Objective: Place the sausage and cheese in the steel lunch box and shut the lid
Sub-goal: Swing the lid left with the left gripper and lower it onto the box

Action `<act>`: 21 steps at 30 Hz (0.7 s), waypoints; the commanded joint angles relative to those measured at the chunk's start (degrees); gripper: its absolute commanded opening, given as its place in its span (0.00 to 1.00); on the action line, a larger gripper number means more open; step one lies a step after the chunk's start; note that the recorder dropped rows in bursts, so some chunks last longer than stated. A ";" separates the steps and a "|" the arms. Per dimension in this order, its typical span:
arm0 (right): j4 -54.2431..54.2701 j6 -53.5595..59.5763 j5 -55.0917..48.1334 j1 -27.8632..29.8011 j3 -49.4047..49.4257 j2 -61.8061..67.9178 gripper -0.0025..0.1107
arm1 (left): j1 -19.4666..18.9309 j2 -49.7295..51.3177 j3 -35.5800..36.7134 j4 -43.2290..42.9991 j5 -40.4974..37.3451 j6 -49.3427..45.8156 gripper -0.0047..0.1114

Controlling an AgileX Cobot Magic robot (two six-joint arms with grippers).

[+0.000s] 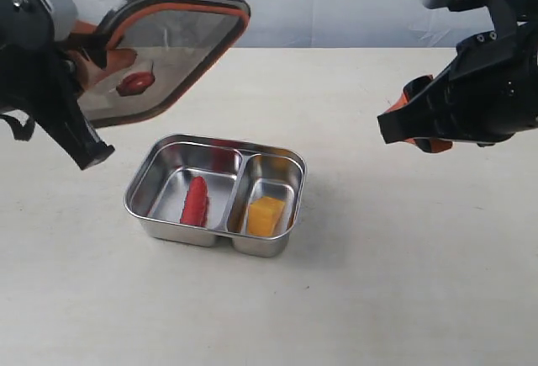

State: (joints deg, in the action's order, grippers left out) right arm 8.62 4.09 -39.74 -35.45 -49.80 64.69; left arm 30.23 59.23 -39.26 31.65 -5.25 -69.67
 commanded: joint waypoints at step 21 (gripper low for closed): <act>-0.81 -2.54 -8.76 0.07 -0.28 -15.91 0.45 | 9.15 6.99 9.95 -30.92 18.00 -3.23 0.04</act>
State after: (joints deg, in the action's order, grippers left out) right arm 8.48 1.76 -47.73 -35.45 -49.80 50.90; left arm 37.28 64.65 -30.55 3.13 8.02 -70.65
